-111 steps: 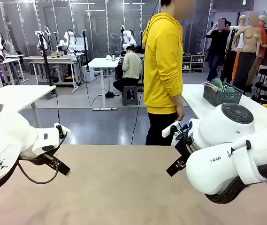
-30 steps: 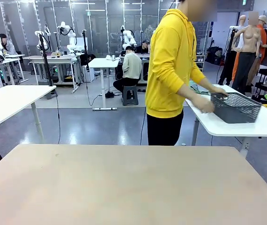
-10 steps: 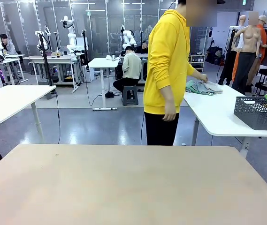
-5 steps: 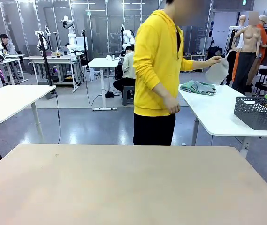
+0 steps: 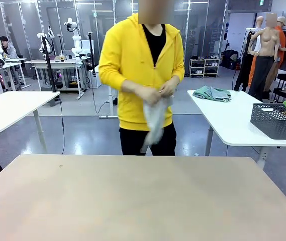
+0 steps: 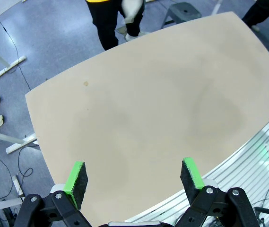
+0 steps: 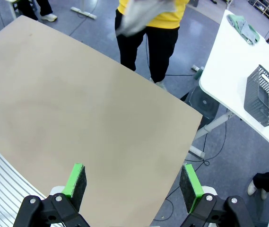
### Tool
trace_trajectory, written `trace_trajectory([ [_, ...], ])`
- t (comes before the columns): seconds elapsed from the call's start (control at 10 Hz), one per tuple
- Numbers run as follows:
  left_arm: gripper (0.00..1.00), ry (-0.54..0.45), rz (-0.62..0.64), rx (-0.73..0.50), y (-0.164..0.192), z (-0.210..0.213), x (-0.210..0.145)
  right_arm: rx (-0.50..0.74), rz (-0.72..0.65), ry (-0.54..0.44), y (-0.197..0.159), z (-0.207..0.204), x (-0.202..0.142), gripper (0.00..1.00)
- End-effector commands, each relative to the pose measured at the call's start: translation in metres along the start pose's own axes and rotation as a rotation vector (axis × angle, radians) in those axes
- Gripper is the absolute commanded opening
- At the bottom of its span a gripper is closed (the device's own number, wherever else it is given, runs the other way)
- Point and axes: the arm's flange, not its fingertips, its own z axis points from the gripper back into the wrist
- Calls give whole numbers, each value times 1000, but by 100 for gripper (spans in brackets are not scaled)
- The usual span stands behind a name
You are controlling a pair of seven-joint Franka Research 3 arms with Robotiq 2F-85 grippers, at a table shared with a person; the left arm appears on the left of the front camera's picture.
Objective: Fold the towels and place them in the basket.
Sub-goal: When a person lays out a Towel with hook on the table, fold it in half twice.
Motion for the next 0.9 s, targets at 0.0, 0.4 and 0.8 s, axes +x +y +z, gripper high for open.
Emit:
trace_trajectory([
  [0.0, 100, 1, 1, 0, 0, 0, 0, -1, 2, -5, 0, 0, 1, 100],
  [0.4, 100, 1, 1, 0, 0, 0, 0, -1, 2, -5, 0, 0, 1, 100],
  [0.8, 100, 1, 1, 0, 0, 0, 0, -1, 2, -5, 0, 0, 1, 100],
])
